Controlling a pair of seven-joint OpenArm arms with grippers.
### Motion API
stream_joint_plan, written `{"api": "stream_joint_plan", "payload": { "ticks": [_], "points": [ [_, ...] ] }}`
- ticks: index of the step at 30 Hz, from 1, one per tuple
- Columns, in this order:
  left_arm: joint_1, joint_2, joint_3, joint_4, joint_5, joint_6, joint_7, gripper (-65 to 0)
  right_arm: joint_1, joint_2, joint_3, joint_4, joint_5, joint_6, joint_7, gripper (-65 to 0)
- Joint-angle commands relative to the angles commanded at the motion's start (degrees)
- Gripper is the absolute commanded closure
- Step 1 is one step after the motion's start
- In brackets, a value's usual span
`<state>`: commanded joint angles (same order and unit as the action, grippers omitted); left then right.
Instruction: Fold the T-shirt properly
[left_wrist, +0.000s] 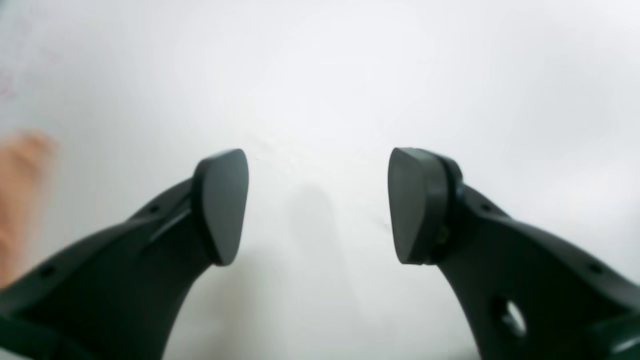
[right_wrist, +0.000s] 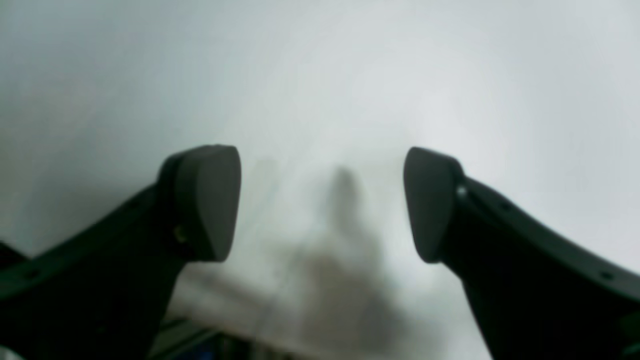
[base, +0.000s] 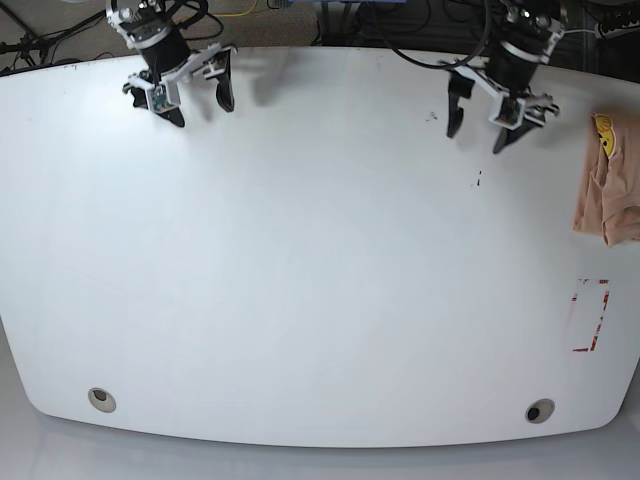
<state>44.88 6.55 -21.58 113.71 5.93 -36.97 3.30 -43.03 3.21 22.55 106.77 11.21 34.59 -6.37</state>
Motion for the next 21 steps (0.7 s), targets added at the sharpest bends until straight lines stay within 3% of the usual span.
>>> {"api": "stream_joint_plan", "payload": {
  "ticks": [8, 21],
  "points": [
    [8.7, -0.1, 2.3, -3.1, 0.0, 0.0, 0.3, -28.7, -7.1, -0.8, 0.5, -5.6, 1.5, 0.09, 4.6, -48.8],
    [10.7, -1.1, 2.3, -19.4, 0.0, -0.2, 0.0, -28.2, -11.8, -2.5, 0.4, -16.4, 1.1, 0.18, 6.2, -48.8]
  ]
}}
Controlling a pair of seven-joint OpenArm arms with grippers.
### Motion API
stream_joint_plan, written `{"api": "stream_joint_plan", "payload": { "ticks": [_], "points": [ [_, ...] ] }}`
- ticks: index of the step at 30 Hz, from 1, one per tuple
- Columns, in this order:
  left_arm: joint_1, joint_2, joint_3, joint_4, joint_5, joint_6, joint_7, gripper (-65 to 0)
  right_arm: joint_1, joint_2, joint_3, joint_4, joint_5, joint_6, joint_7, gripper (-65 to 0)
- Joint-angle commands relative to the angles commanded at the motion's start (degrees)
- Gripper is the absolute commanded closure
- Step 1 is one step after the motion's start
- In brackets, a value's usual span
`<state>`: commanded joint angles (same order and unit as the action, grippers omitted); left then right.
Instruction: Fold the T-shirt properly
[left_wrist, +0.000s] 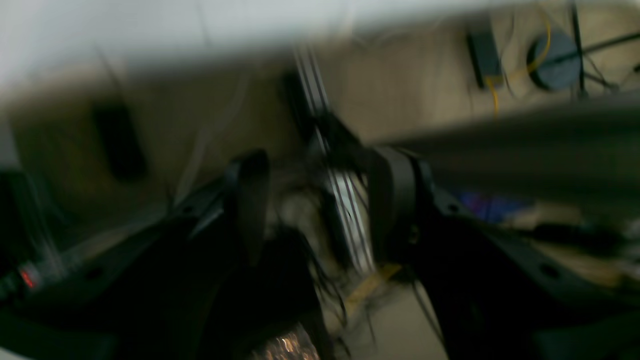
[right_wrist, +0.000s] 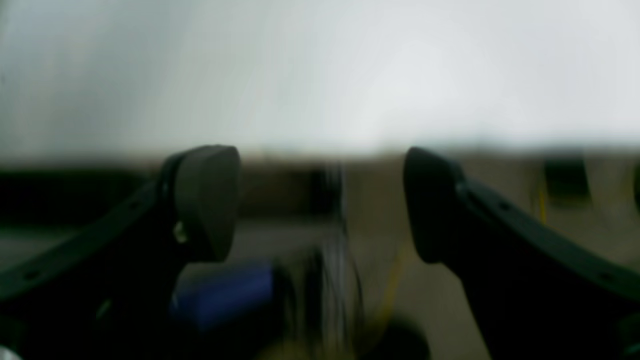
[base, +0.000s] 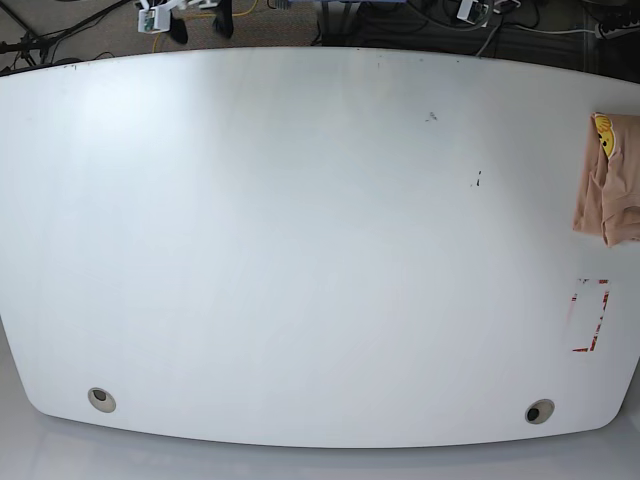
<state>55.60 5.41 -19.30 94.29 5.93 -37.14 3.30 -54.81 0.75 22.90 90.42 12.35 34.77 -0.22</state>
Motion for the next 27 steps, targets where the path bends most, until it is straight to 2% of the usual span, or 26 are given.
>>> {"api": "stream_joint_plan", "payload": {
  "ticks": [4, 14, 21, 27],
  "points": [
    [-1.3, -2.3, 1.0, -6.3, -0.1, 0.1, -0.1, -28.2, -0.8, -0.4, 0.0, -1.4, -0.3, 0.0, 0.4, -48.8],
    [-8.4, -4.8, 1.7, -20.7, 0.0, 0.1, -0.1, -28.1, -0.1, -0.5, 0.0, -8.8, -0.8, 0.0, 0.4, -48.8],
    [-14.0, -5.2, 1.7, -27.9, 0.3, 0.2, -0.1, -28.1, 5.7, -0.7, 0.0, -18.4, -8.6, -0.26, 0.4, -48.8],
    [-18.3, -5.2, 1.7, -35.2, 0.3, 0.2, 0.0, -28.1, 12.0, -0.5, 0.2, -28.0, -11.8, -0.62, 0.4, -48.8]
  ]
}}
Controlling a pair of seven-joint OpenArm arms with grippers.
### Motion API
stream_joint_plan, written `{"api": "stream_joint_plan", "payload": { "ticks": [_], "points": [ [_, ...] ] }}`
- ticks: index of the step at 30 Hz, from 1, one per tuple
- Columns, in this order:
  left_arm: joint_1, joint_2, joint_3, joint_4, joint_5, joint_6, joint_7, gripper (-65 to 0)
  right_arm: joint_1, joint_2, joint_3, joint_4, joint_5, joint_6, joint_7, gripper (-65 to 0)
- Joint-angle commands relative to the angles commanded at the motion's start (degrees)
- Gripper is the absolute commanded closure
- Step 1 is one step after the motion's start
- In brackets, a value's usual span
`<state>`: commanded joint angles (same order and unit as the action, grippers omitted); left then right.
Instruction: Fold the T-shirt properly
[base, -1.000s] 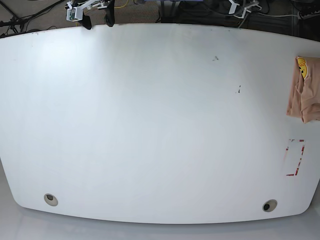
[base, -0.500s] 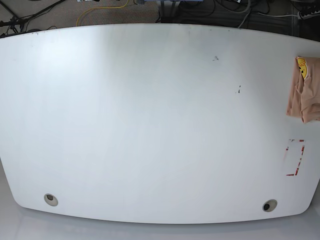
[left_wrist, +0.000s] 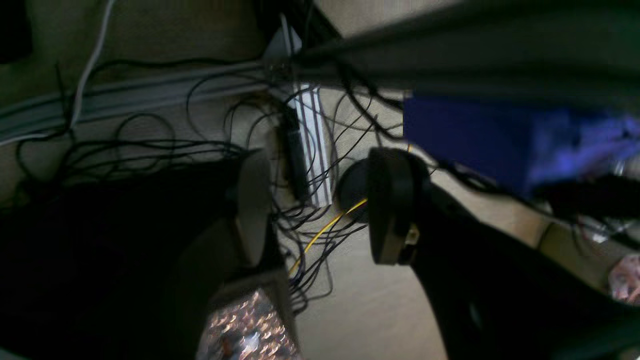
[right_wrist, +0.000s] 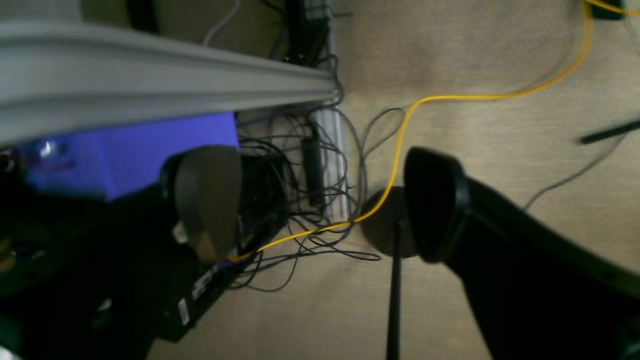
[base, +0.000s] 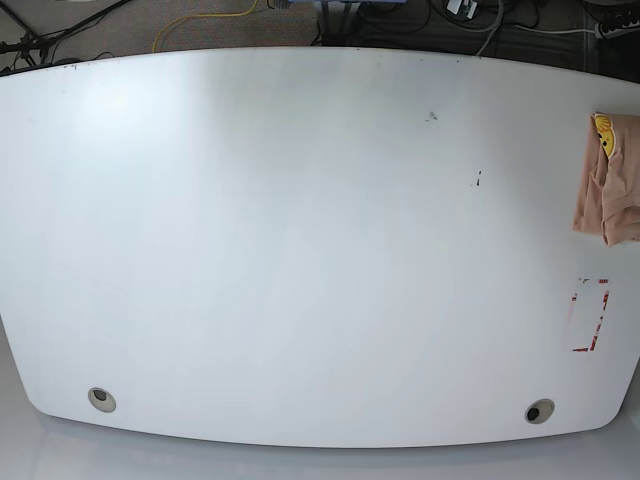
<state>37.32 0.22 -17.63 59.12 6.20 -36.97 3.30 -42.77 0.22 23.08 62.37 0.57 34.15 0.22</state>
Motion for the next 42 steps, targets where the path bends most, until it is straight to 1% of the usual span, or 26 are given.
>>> {"api": "stream_joint_plan", "payload": {
  "ticks": [7, 9, 10, 11, 12, 13, 14, 15, 17, 19, 20, 21, 22, 24, 25, 27, 28, 29, 30, 31, 32, 33, 36, 38, 39, 42],
  "points": [
    [-6.6, -1.5, 0.0, -11.4, 0.1, 0.0, 0.0, -28.1, 7.8, 0.2, 0.3, -10.5, -4.6, -0.09, 0.0, -48.8],
    [-9.4, -1.7, 0.1, -15.6, 0.1, 0.0, 0.0, -28.1, 10.2, 0.9, 0.4, -13.5, -5.5, -0.18, 0.0, -48.8],
    [-10.8, -1.7, 0.1, -17.5, 0.1, 0.0, 0.0, -28.1, 11.3, 1.4, 0.4, -15.0, -5.6, -0.44, 0.0, -48.8],
    [-12.4, -1.9, 0.1, -20.1, 0.1, 0.0, 0.0, -28.1, 12.6, 1.9, 0.4, -17.1, -6.1, -1.32, 0.0, -48.8],
    [-13.2, -2.3, 0.1, -21.3, 0.2, 0.0, 0.0, -27.9, 13.2, 2.1, 0.3, -18.1, -6.2, -1.85, 0.0, -48.8],
    [-14.4, -2.9, 0.4, -23.6, 0.4, 0.1, 0.0, -27.9, 14.2, 2.3, -0.1, -19.8, -6.4, -2.9, 0.0, -48.8],
    [-15.4, -3.1, 0.9, -25.7, 1.1, 0.2, 0.0, -27.5, 15.3, 2.7, -0.2, -20.9, -6.5, -3.6, 0.0, -48.8],
    [-16.2, -3.2, 1.3, -26.7, 1.7, 0.7, 0.0, -26.8, 15.9, 3.1, -0.2, -21.7, -6.5, -3.96, 0.0, -48.8],
    [-18.9, -3.3, 2.5, -29.9, 3.3, 3.0, 0.0, -24.7, 17.7, 3.5, -0.2, -23.8, -6.5, -4.57, 0.0, -48.8],
    [-21.0, -3.5, 3.7, -32.7, 4.4, 6.2, 0.0, -22.2, 19.2, 3.9, -0.2, -25.8, -6.5, -5.1, 0.0, -48.8],
    [-22.0, -3.5, 4.2, -34.5, 4.9, 8.3, -0.1, -20.3, 20.0, 4.4, -0.3, -27.0, -6.6, -5.45, 0.0, -48.8],
    [-22.3, -3.5, 4.7, -35.5, 5.0, 9.5, -0.1, -18.9, 20.5, 4.7, -0.3, -27.8, -6.6, -5.71, 0.0, -48.8],
    [-22.9, -3.6, 5.1, -36.8, 5.0, 11.3, -0.1, -16.9, 21.4, 5.1, -0.5, -29.0, -6.6, -5.89, 0.0, -48.8],
    [-23.9, -3.5, 6.1, -38.7, 5.0, 13.5, -0.1, -14.0, 22.3, 5.6, -1.8, -30.7, -6.6, -6.33, 0.0, -48.8],
    [-25.5, -3.5, 6.8, -40.0, 5.0, 15.5, -0.1, -12.1, 23.0, 6.1, -3.2, -31.6, -6.6, -6.86, 0.0, -48.8],
    [-27.3, -3.5, 7.5, -41.8, 5.0, 17.8, -0.1, -10.6, 23.6, 6.4, -4.7, -32.6, -6.6, -8.09, 0.0, -48.8],
    [-28.0, -3.5, 7.7, -43.3, 5.0, 19.3, -0.1, -10.0, 23.9, 6.5, -5.5, -33.1, -6.6, -9.05, 0.0, -48.8],
    [-28.7, -3.5, 7.9, -44.3, 5.0, 20.1, -0.1, -9.9, 24.0, 6.5, -6.1, -33.3, -6.6, -9.85, 0.0, -48.8],
    [-29.5, -3.6, 8.1, -46.2, 5.0, 21.2, -0.1, -9.9, 24.0, 6.6, -7.0, -33.6, -6.5, -11.16, 0.0, -48.8],
    [-29.8, -3.6, 8.1, -46.8, 5.0, 21.5, -0.1, -9.9, 24.0, 6.6, -7.4, -33.7, -6.5, -11.6, 0.0, -48.8],
    [-30.7, -3.6, 8.1, -48.1, 5.0, 22.1, -0.1, -9.9, 24.0, 6.6, -8.4, -33.7, -6.5, -12.66, 0.0, -48.8],
    [-31.1, -3.6, 8.1, -49.0, 5.0, 22.2, -0.1, -9.9, 24.0, 6.5, -9.1, -33.7, -6.4, -13.1, 0.0, -48.8],
    [-31.9, -3.6, 8.1, -50.0, 5.0, 23.6, 0.1, -9.9, 24.1, 6.3, -11.0, -33.8, -6.1, -14.07, 0.0, -48.8],
    [-32.1, -3.6, 8.1, -50.0, 5.0, 25.1, 0.2, -9.9, 24.5, 6.3, -11.8, -33.8, -6.0, -14.77, 0.0, -48.8],
    [-32.1, -3.5, 8.1, -50.0, 5.0, 26.3, 0.2, -9.9, 24.7, 6.2, -12.1, -33.8, -6.0, -15.03, 0.0, -48.8],
    [-32.1, -3.5, 8.1, -50.0, 5.0, 28.6, 0.3, -9.9, 24.8, 6.0, -13.2, -33.8, -6.2, -15.12, 0.0, -48.8]
  ]
}}
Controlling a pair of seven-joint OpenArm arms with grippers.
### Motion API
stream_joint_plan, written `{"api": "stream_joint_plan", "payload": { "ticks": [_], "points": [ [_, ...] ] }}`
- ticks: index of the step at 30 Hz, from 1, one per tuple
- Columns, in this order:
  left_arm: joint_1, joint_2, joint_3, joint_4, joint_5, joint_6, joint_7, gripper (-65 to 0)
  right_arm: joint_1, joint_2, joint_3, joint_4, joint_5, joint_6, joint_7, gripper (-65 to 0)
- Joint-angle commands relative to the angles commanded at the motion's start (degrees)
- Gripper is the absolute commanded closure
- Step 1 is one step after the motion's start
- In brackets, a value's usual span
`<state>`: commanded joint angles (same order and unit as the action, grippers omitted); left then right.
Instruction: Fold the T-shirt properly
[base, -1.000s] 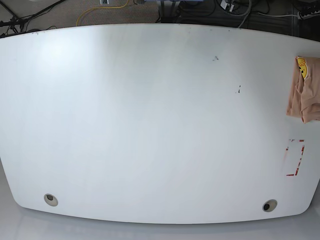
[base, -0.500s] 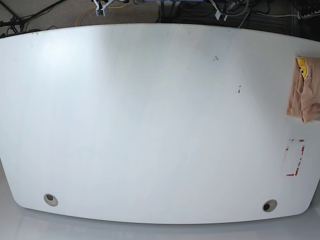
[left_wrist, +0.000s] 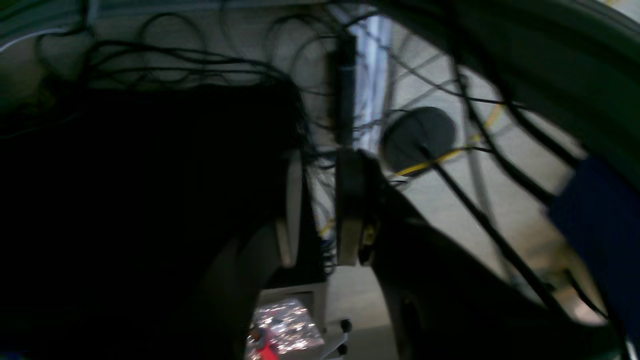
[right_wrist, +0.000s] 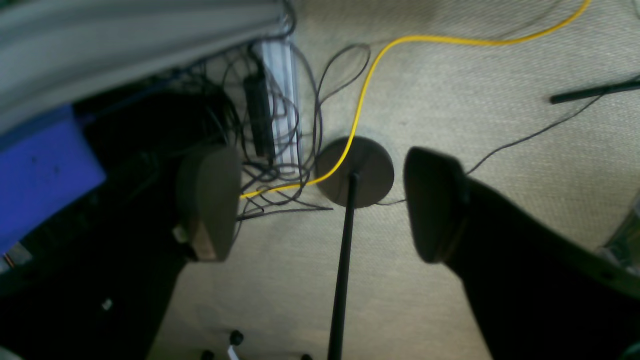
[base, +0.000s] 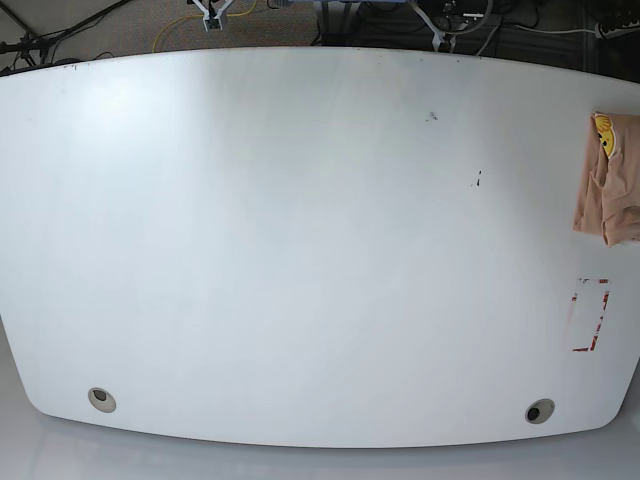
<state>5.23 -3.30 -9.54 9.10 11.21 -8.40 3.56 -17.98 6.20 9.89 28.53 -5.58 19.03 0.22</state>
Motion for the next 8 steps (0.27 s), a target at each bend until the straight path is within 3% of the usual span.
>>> {"api": "stream_joint_plan", "payload": {
  "ticks": [8],
  "points": [
    [-0.1, -0.1, 0.0, 0.0, 0.1, 0.3, 0.1, -9.7, 0.0, -1.1, -1.3, 0.0, -0.3, 0.0, 0.0, -49.3]
  ]
}}
